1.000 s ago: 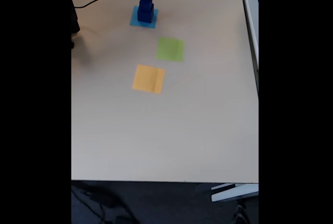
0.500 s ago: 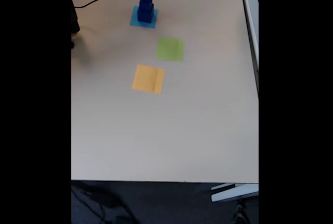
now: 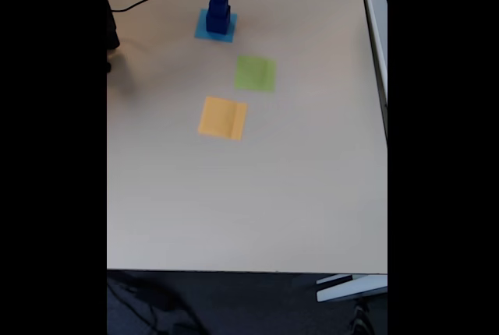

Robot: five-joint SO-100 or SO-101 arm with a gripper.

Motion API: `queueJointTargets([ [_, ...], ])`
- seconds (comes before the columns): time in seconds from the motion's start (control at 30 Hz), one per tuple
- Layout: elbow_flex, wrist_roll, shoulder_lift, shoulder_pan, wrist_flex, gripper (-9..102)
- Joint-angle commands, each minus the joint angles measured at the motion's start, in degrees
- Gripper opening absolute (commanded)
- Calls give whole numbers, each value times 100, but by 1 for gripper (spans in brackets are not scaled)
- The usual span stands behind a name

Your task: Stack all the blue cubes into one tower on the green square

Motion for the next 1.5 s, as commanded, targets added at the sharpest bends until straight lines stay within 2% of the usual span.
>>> queueJointTargets([
  [0.0, -308, 35, 18, -18, -44, 6],
  [0.7, -712, -264, 35, 141, -79, 0],
  [0.87, -861, -1239, 272, 598, -105, 0],
  [1.1, -123, -2988, 905, 1705, -404, 0],
  [1.47, 422, -4263, 896, 3015, -396, 0],
])
